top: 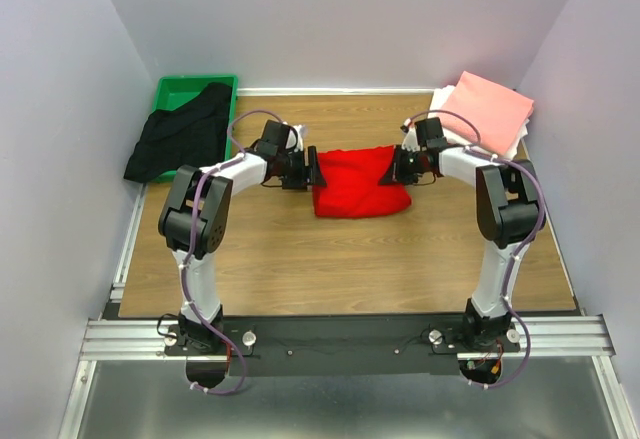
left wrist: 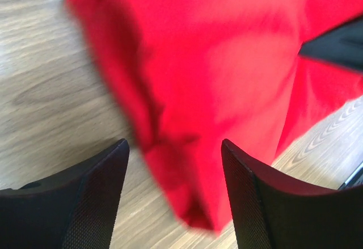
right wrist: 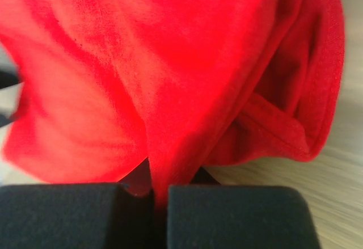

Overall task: Fold and stack the t-shirts
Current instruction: Neatly place the folded tshirt to the corner, then reset both grippers

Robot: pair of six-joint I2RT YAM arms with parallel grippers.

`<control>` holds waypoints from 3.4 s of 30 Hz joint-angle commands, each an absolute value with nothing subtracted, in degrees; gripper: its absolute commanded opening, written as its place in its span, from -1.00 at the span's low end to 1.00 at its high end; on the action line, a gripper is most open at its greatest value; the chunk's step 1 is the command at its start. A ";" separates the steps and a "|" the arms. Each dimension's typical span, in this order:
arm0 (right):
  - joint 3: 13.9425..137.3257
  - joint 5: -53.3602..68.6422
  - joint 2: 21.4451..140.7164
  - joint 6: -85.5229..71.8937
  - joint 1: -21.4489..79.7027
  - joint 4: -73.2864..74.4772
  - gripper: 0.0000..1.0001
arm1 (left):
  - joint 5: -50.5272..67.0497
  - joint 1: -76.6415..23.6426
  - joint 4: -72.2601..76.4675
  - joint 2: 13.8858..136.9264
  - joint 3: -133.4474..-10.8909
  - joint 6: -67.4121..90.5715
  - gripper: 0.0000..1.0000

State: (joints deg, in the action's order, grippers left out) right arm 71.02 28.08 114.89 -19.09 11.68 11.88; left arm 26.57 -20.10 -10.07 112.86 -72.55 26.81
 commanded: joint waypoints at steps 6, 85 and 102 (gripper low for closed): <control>86.47 1.34 118.21 -7.39 11.07 29.60 -0.99 | 24.61 -19.34 -12.83 107.49 -71.54 24.61 0.50; 129.65 -21.61 126.48 -12.92 -9.32 38.23 1.00 | 22.77 -19.42 -11.16 98.44 -57.39 26.02 0.50; 98.80 -9.24 99.68 -14.33 -8.79 33.67 1.00 | 12.66 -19.42 -0.36 77.88 -52.73 30.58 0.51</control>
